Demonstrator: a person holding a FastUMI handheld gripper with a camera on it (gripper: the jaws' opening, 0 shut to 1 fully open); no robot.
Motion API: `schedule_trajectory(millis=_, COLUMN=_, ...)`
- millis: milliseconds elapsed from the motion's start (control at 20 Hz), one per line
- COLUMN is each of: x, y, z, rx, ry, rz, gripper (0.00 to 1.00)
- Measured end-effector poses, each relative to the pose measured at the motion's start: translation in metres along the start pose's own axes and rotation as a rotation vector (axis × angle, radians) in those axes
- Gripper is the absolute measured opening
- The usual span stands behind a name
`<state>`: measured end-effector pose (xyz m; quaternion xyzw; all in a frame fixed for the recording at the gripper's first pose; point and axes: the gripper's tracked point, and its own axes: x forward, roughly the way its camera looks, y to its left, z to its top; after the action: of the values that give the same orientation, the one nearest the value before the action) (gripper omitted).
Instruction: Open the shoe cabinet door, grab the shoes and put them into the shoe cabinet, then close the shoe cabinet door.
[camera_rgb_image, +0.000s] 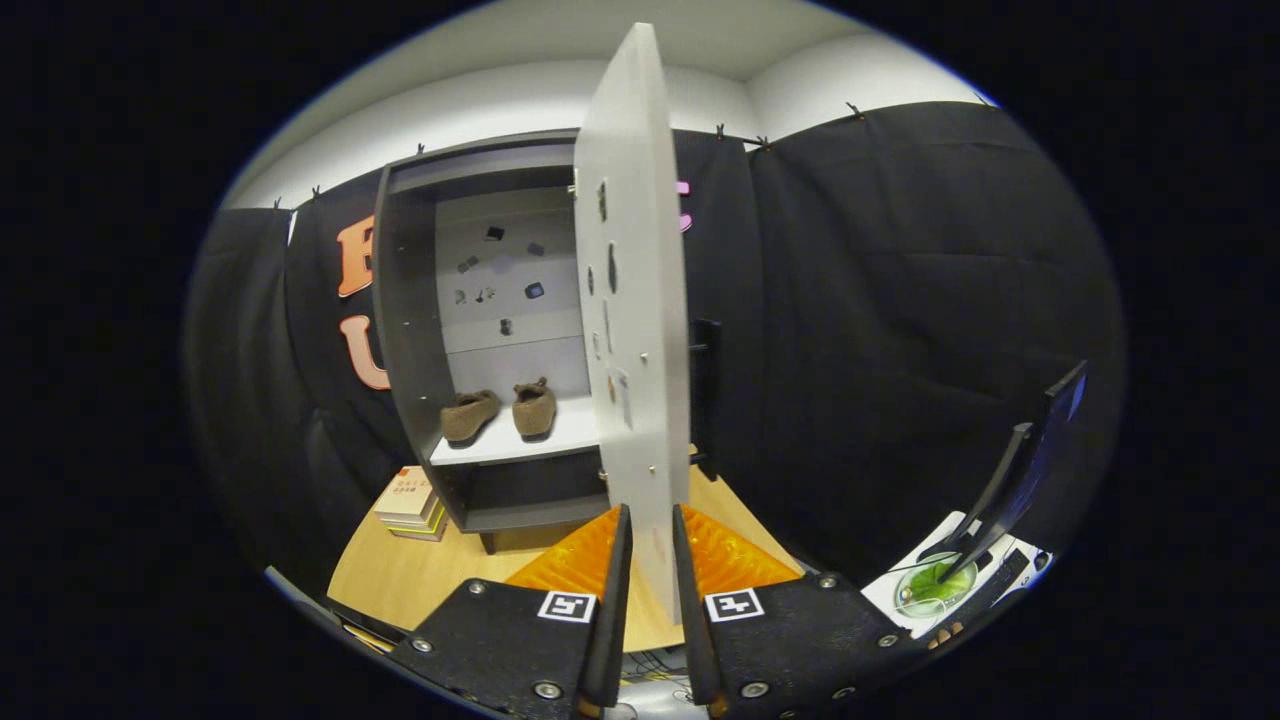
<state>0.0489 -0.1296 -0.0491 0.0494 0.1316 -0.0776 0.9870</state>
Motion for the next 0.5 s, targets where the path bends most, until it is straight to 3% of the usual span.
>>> schedule_trajectory(millis=100, x=0.011, y=-0.02, z=-0.004, rx=0.009, ry=-0.003, rz=-0.01, gripper=0.28)
schedule_trajectory(millis=500, x=0.063, y=-0.022, z=-0.011, rx=0.039, ry=0.002, rz=0.034, gripper=0.41)
